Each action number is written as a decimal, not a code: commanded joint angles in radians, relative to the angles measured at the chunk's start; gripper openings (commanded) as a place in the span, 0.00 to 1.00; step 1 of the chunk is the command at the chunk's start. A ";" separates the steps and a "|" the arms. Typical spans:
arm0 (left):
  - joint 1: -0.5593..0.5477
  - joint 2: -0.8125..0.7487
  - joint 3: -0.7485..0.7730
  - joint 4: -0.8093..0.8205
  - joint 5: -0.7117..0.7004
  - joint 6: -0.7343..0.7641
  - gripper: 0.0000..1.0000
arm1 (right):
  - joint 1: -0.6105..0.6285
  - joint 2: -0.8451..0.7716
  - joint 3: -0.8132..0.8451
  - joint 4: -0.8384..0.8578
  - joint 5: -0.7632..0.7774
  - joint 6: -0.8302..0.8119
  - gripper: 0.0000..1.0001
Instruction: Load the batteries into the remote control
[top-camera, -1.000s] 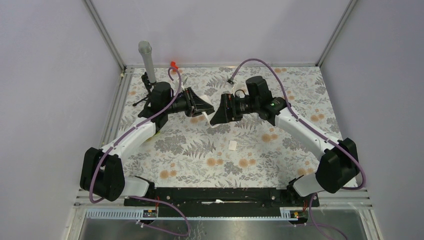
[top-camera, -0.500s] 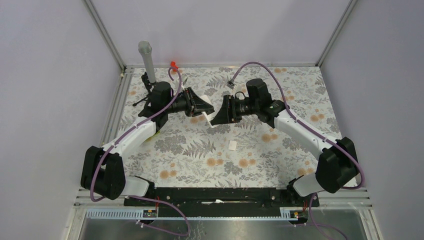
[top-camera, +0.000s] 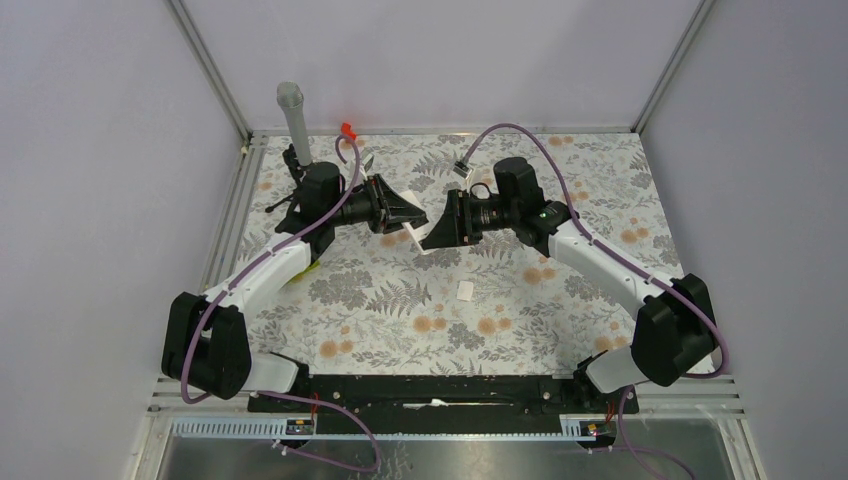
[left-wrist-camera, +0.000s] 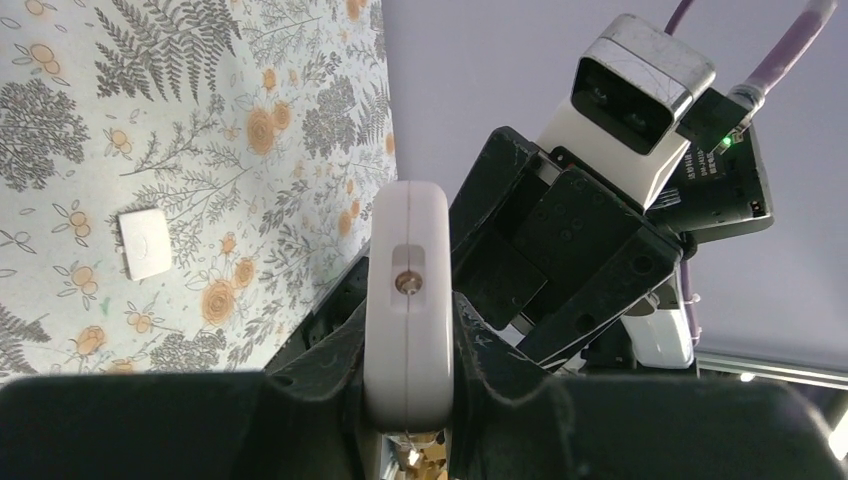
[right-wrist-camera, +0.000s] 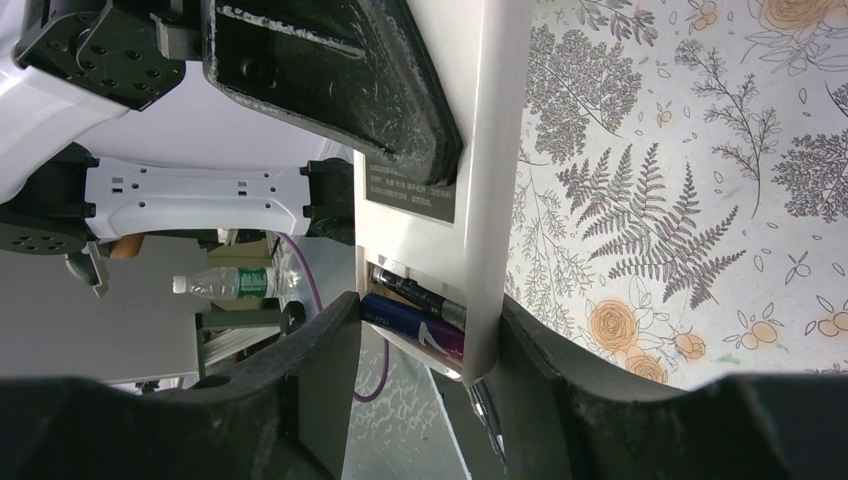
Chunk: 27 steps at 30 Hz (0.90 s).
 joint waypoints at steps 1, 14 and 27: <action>-0.007 -0.015 0.057 0.068 0.085 -0.104 0.00 | 0.010 0.005 0.014 0.060 -0.065 -0.040 0.35; -0.003 -0.016 0.096 -0.010 0.109 -0.026 0.00 | 0.004 -0.015 0.019 0.068 -0.077 -0.026 0.65; 0.009 -0.059 0.068 0.108 0.127 0.058 0.00 | -0.036 -0.087 -0.124 0.443 -0.167 0.256 0.79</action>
